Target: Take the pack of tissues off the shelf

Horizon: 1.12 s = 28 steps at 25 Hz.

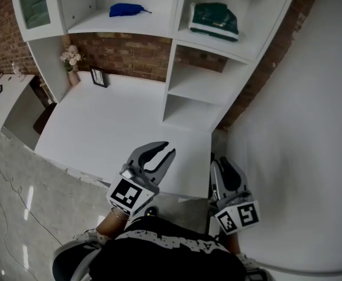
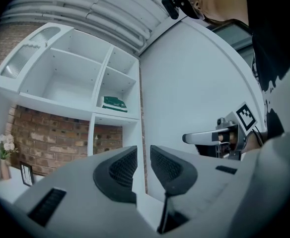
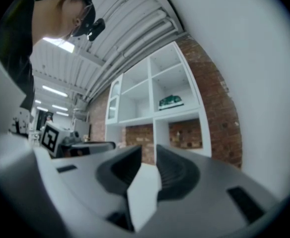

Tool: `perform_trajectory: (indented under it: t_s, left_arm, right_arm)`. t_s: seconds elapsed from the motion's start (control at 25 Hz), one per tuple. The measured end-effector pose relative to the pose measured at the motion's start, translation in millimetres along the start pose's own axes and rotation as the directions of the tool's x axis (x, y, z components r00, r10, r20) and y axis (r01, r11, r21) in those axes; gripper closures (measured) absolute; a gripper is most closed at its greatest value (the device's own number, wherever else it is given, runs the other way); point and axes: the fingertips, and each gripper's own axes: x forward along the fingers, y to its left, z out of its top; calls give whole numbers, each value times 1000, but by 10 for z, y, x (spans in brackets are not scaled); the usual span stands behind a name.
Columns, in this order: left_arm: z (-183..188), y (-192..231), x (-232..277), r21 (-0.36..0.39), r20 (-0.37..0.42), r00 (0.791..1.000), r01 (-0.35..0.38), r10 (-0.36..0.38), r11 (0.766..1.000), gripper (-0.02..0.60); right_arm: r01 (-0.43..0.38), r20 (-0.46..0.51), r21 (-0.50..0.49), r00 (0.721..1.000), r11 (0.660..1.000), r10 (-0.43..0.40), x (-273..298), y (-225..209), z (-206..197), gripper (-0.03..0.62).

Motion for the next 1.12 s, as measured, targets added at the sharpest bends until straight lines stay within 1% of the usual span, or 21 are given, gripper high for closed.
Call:
perform_trajectory:
  t_s: [0.36,0.56,0.68,0.72,0.84,0.88,1.0,1.12]
  left_arm:
    - [65,446,59,19,11,1000,21,-21,1000,462]
    - [211,642,212,34,39,999,25,-26,999,445]
    - [336,734,336,63,61,998,27,-30,998,431]
    - [377,773,381,61,69,997,25,-29,998,431]
    - [518,864,510,3,89,995,33,-33,999,431]
    - [576,886,551,2,100,994,37,-37,999,431]
    - [756,970,676,57,140,989,28,-35,998,425]
    - [897,1052,828,89,157,987,16,-29,996,413]
  right_arm:
    - [42,5,-44,999,998,-42,423,24,43,497]
    - [65,39,-84,997,994,-62,633,-39,250,496]
    - [82,64,-92,995,992,-76,725,-121,431,493]
    - [87,73,-91,994,992,-81,755,-160,501,491]
    - [103,99,-111,991,988,-92,848,-262,710,488]
    - [104,106,-121,990,987,-91,884,-284,772,488]
    - [103,128,-123,988,987,-87,1003,-393,944,487]
    - [102,143,-129,986,986,-83,1140,-530,1122,482]
